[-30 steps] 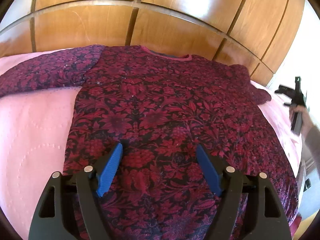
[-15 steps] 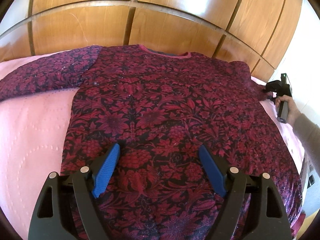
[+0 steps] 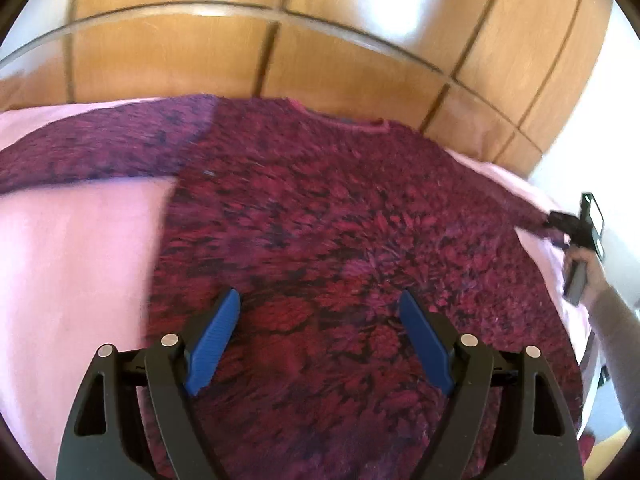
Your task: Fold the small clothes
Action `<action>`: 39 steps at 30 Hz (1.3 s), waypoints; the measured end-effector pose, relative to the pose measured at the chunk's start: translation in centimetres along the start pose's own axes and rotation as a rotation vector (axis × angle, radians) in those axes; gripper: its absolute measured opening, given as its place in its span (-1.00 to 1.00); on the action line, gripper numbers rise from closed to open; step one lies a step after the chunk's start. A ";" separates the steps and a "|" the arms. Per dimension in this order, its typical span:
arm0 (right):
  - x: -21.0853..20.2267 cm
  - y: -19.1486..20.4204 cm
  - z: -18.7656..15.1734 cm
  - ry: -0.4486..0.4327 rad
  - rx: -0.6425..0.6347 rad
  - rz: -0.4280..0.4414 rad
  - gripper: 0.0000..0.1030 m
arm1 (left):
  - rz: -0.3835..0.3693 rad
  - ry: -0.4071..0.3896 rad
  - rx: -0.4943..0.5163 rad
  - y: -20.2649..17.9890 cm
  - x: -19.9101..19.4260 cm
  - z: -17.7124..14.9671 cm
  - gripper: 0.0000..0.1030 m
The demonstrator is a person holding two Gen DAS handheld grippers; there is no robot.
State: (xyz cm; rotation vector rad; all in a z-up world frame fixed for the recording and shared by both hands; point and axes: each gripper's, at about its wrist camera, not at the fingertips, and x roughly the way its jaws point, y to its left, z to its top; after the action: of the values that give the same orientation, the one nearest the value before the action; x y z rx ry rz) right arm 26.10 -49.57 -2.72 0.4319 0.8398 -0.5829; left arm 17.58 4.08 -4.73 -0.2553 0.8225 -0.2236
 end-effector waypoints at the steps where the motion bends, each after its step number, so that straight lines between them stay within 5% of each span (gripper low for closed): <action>1: -0.8 0.5 -0.2 -0.005 -0.018 0.020 0.27 | 0.001 -0.005 -0.017 0.4 -0.6 -0.1 0.56; 8: -7.9 4.2 -8.7 0.200 -0.253 0.431 0.29 | 0.089 -0.036 -0.119 4.9 -6.3 -2.7 0.56; 13: -13.5 5.6 -17.4 0.344 -0.394 0.608 0.28 | 0.050 0.038 -0.199 7.6 -8.2 -5.8 0.56; 18: -17.2 4.8 -23.9 0.397 -0.479 0.621 0.27 | -0.016 0.074 -0.211 7.6 -9.3 -8.2 0.23; 20: -17.6 4.2 -24.9 0.396 -0.494 0.608 0.16 | -0.050 0.094 -0.195 7.0 -9.3 -8.8 -0.22; 22: -17.5 4.3 -25.0 0.378 -0.522 0.583 -0.25 | -0.060 0.104 -0.145 6.0 -9.3 -9.2 -0.72; 23: -17.6 4.5 -25.1 0.377 -0.530 0.576 -0.58 | -0.042 0.091 -0.109 5.4 -9.5 -9.2 -0.78; 24: -17.8 4.4 -25.1 0.371 -0.543 0.577 -0.65 | -0.041 0.086 -0.089 5.0 -9.7 -9.1 -0.81; 29: -20.2 3.9 -23.7 0.286 -0.623 0.579 -0.69 | -0.021 0.084 -0.015 4.9 -11.7 -9.4 -0.93; 34: -17.9 2.9 -26.6 0.375 -0.651 0.509 -0.70 | -0.017 0.116 -0.024 5.7 -11.6 -10.6 -1.00; 39: -18.1 2.9 -26.4 0.347 -0.673 0.498 -0.69 | -0.044 0.058 0.027 5.0 -13.3 -8.0 -1.00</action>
State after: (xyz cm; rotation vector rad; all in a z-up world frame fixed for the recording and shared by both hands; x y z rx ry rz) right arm 3.49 -26.80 -3.81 0.1069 1.1488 0.2535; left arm 3.29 11.64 -2.30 -0.2426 0.8717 -0.2839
